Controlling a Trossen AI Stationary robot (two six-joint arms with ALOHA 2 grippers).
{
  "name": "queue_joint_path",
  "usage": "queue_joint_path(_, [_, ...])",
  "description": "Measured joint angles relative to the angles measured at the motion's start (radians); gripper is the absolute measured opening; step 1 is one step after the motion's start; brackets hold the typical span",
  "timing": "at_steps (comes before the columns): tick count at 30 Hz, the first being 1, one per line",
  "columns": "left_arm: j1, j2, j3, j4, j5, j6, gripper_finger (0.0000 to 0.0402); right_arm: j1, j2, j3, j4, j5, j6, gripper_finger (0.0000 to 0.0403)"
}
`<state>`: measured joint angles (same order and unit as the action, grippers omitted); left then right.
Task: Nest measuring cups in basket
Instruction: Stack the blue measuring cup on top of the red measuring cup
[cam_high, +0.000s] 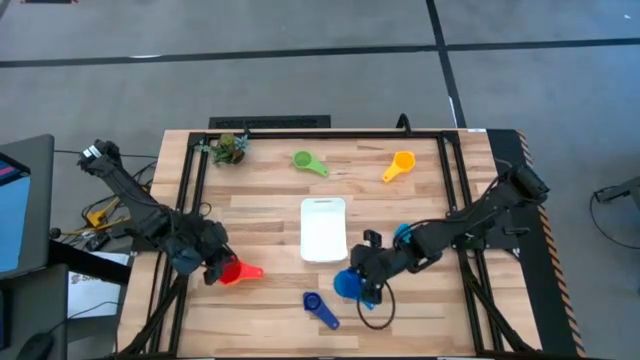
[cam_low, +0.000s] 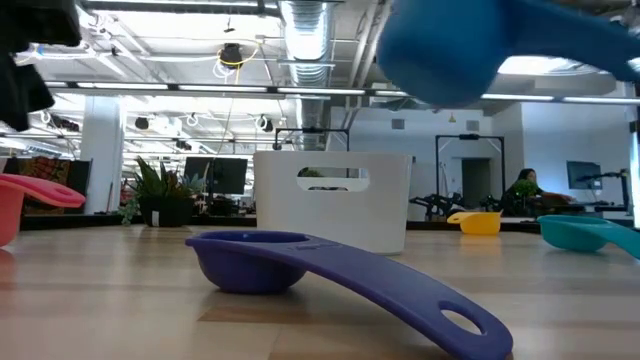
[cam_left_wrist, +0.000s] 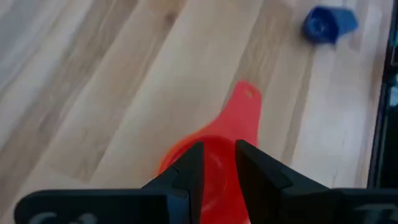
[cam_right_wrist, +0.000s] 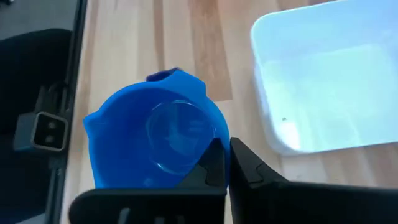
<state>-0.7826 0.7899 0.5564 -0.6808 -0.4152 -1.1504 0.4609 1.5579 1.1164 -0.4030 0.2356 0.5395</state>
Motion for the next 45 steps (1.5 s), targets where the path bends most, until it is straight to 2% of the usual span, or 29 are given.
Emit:
queue_joint_path(11, [-0.016,0.017,0.0,-0.144,-0.036,-0.001,0.0086,-0.053,0.002,0.0,0.032,-0.032,-0.062,0.0009])
queue_joint_path(15, [-0.016,0.039,0.0,-0.19,-0.029,-0.014,0.0124,-0.053,0.002,0.0,0.043,-0.033,-0.078,0.001])
queue_joint_path(22, [-0.016,0.118,0.0,-0.189,0.066,-0.011,0.0212,-0.053,0.002,0.0,0.042,-0.033,-0.08,0.0011])
queue_joint_path(27, [-0.016,0.193,0.0,-0.19,0.102,0.012,0.0229,-0.053,0.002,0.0,0.041,-0.033,-0.081,0.0011])
queue_joint_path(31, [-0.015,0.248,0.0,-0.192,0.101,0.012,0.0216,-0.05,0.002,0.0,0.04,-0.033,-0.08,0.0011])
queue_joint_path(34, [-0.013,0.277,-0.001,-0.187,0.1,0.016,0.0189,-0.042,0.002,0.0,0.038,-0.033,-0.077,0.0011])
queue_joint_path(38, [-0.013,0.294,-0.001,-0.164,0.097,0.026,0.0114,-0.021,0.001,0.0,0.028,-0.033,-0.069,0.001])
queue_joint_path(42, [-0.007,0.287,-0.001,-0.14,0.097,0.032,0.0019,0.016,-0.03,0.002,-0.12,-0.031,-0.02,0.001])
queue_joint_path(45, [0.01,0.284,0.02,-0.133,0.105,0.033,0.0013,0.05,-0.065,0.018,-0.282,-0.016,0.04,0.001])
